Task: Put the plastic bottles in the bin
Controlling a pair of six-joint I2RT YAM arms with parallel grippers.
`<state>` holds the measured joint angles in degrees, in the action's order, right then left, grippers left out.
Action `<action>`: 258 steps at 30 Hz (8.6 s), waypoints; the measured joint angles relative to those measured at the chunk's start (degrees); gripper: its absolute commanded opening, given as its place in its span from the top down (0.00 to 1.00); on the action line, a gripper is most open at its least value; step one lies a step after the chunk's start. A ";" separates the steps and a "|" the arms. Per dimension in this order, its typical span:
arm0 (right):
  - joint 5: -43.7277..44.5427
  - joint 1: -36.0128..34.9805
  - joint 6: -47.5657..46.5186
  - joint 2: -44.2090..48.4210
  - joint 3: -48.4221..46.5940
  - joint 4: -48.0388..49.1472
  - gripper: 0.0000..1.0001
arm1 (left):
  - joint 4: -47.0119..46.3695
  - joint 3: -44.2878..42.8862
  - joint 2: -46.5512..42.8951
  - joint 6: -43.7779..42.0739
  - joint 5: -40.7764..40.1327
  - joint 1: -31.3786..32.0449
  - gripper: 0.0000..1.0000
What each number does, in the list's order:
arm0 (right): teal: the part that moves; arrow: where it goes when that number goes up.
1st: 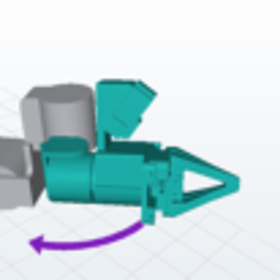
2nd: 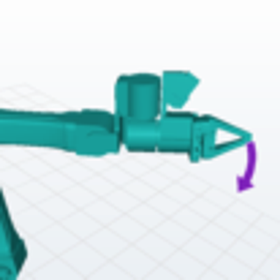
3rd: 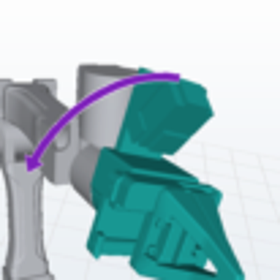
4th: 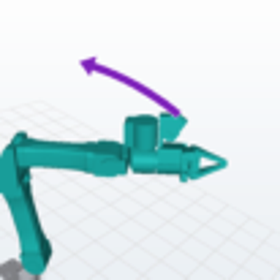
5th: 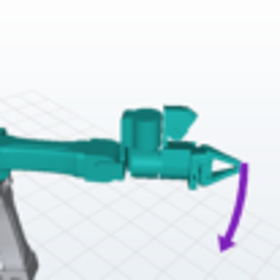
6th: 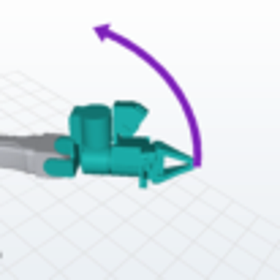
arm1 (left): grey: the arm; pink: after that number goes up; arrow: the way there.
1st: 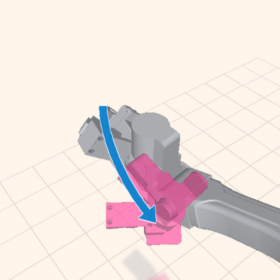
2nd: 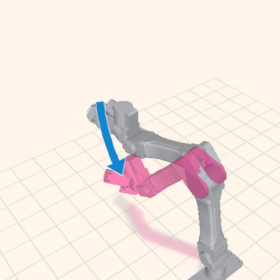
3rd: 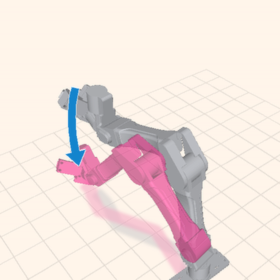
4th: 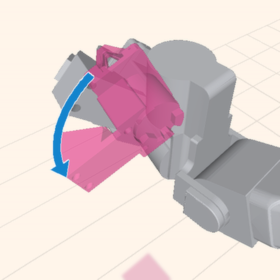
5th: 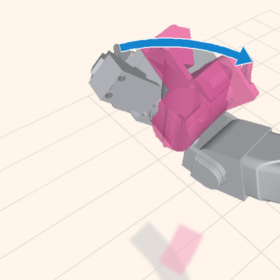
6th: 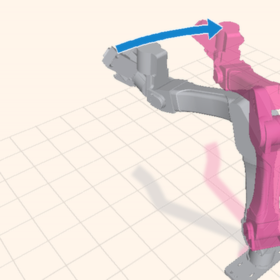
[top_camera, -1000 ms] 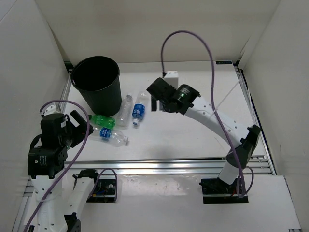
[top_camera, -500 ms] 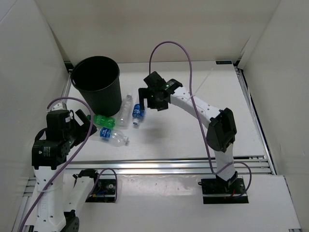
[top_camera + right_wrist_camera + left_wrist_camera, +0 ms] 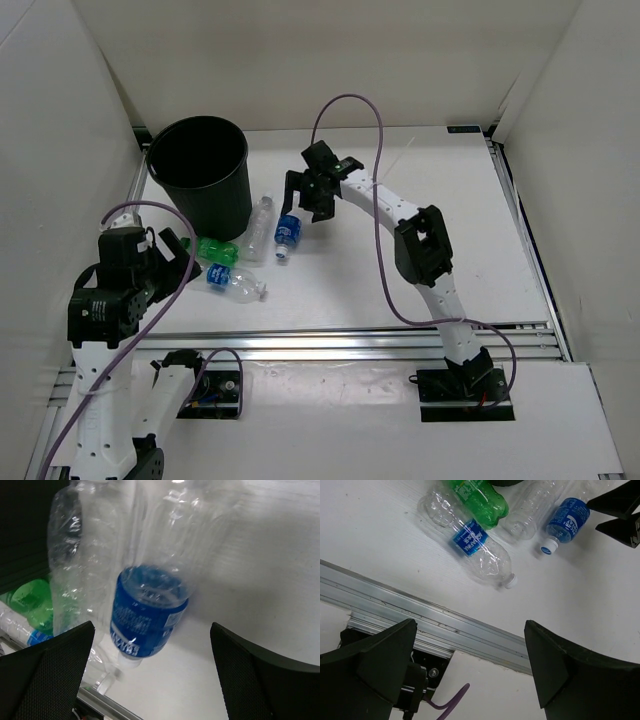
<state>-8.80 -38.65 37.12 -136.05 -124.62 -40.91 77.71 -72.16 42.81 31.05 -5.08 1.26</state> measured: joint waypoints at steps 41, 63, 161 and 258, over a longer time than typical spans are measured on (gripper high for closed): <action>2.67 -2.84 8.26 17.55 -16.17 22.14 0.75 | -8.70 7.50 -7.58 2.95 -6.78 0.00 0.00; 20.94 -14.53 -20.57 6.25 -16.04 42.56 0.00 | -0.81 0.15 -5.38 4.98 -1.75 0.00 0.00; -5.18 -4.92 7.91 -1.66 -20.50 38.40 0.84 | -7.96 9.70 -1.62 14.58 -8.28 0.00 0.00; 9.03 -15.15 -17.55 49.68 22.49 -8.07 0.00 | -37.42 -34.07 31.85 3.93 -20.59 -8.26 0.59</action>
<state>0.23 -53.80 19.57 -86.37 -102.13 -48.97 40.29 -106.24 74.65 34.98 -25.67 -7.01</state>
